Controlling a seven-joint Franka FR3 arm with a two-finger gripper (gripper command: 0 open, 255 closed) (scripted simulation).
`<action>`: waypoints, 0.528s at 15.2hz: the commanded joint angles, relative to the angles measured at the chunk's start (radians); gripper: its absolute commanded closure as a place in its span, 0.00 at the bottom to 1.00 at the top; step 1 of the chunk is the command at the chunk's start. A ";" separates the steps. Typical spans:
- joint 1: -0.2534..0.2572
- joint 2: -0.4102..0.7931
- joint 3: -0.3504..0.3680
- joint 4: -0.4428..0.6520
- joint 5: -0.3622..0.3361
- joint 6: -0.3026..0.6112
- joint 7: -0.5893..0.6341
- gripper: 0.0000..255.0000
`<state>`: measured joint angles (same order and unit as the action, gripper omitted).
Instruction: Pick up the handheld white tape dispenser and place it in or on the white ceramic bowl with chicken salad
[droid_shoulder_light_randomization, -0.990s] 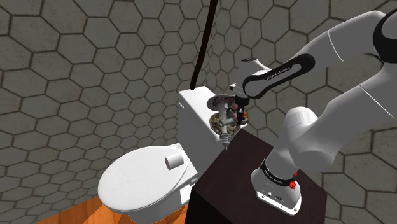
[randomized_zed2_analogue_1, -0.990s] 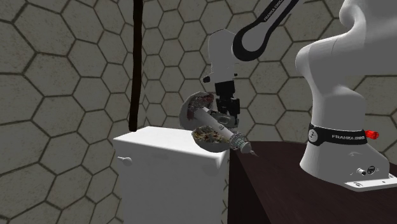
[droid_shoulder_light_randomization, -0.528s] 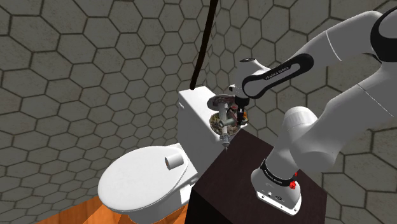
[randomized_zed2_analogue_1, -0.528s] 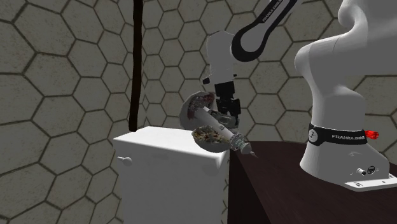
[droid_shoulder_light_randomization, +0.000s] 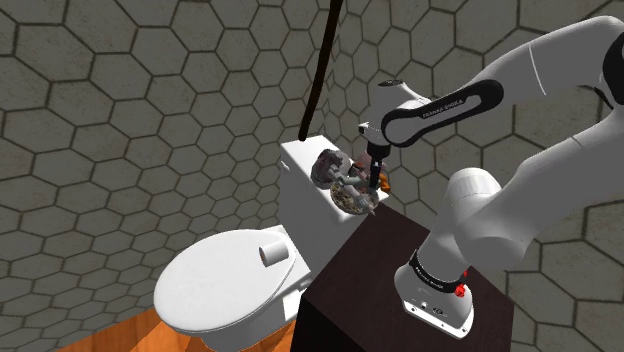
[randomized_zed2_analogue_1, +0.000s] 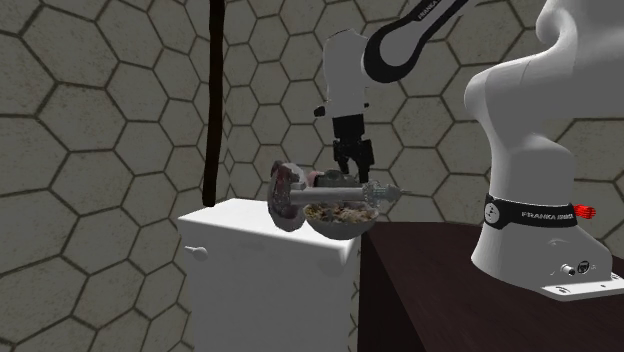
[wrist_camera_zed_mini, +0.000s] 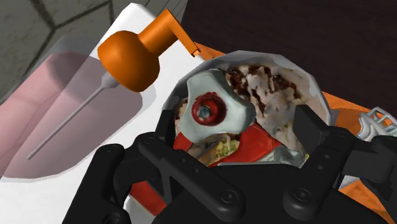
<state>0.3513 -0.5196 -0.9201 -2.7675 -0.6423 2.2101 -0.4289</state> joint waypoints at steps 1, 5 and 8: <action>-0.024 -0.079 0.026 0.013 0.015 -0.040 -0.004 0.00; -0.045 -0.066 0.048 0.011 0.033 -0.030 -0.018 0.00; -0.055 -0.059 0.058 0.010 0.042 -0.026 -0.024 0.00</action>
